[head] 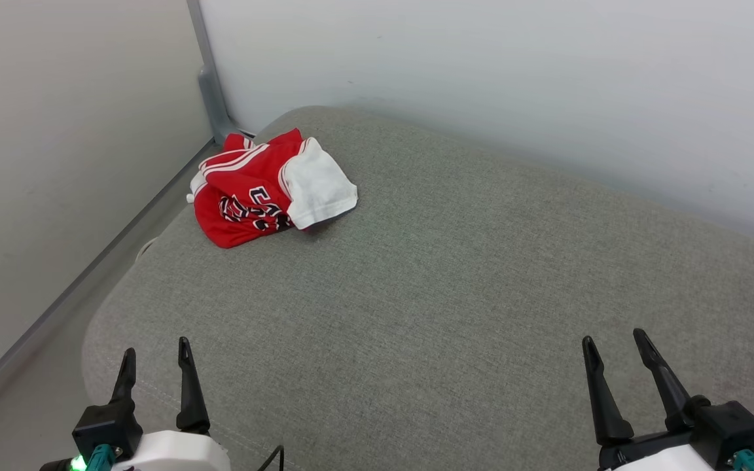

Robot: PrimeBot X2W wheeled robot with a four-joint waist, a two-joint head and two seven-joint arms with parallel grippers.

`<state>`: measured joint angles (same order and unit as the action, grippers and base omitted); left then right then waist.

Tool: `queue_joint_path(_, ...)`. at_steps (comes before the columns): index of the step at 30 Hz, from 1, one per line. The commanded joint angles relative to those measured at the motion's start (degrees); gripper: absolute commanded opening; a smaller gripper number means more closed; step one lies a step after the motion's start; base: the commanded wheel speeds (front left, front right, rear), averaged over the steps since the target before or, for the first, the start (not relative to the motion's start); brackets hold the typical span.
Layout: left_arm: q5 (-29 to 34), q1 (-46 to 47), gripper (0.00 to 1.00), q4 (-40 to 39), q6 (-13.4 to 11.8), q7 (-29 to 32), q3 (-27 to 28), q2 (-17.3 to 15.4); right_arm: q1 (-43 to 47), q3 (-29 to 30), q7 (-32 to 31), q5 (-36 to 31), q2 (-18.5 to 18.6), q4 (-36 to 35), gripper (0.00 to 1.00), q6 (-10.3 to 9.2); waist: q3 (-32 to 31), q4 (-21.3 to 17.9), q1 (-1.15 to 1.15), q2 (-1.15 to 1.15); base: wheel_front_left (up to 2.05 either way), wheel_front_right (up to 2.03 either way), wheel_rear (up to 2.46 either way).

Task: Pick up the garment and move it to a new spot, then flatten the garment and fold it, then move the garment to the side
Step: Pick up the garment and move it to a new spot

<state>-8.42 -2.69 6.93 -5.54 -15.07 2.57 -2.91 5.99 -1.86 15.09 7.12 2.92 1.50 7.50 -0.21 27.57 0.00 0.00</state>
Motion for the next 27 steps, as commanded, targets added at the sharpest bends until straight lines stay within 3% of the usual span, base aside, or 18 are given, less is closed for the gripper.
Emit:
queue_joint_path(1,-0.64,0.19,1.0,0.24,0.25,-0.16,0.36,0.03,0.15,-0.09,0.12,-0.41,-0.07,-0.13,1.0,-0.03,0.28,0.02,0.0,0.0,0.0,0.0,0.0)
queue_joint_path(4,-2.08,2.09,1.0,0.85,1.43,-0.16,1.31,0.0,-0.35,-0.22,0.11,-0.86,-0.07,-0.14,1.0,-0.02,0.88,-0.29,0.0,0.0,0.0,0.0,0.0)
queue_joint_path(8,-2.44,7.51,1.0,2.47,4.91,-0.16,3.92,-0.43,-1.63,-0.44,0.12,-2.06,-0.07,-0.56,1.0,-0.03,2.72,-1.36,0.0,0.0,0.0,0.0,0.0)
queue_joint_path(11,-2.15,13.13,1.0,4.7,8.36,-0.15,6.04,-2.87,-3.13,-0.83,0.12,-3.44,-0.07,-0.94,1.0,-0.03,4.71,-3.18,0.0,0.0,0.0,0.0,0.0)
queue_joint_path(14,-2.09,19.52,1.0,6.42,10.27,-0.16,7.95,-5.02,-5.01,-0.53,0.12,-4.71,-0.07,-1.58,1.0,-0.03,7.34,-5.45,0.0,0.0,0.0,0.0,0.0)
queue_joint_path(21,-6.28,34.68,1.0,14.49,12.57,-0.15,10.35,-10.92,-8.3,1.18,0.11,-7.38,-0.06,-3.89,1.0,-0.03,14.41,-9.58,0.0,0.0,0.0,0.0,0.0)
queue_joint_path(27,-10.89,46.39,1.0,22.57,12.91,3.09,5.66,-18.0,-10.81,2.56,0.12,-9.05,-0.07,-6.2,1.0,-0.03,20.29,-12.33,0.0,0.0,0.0,0.0,0.0)
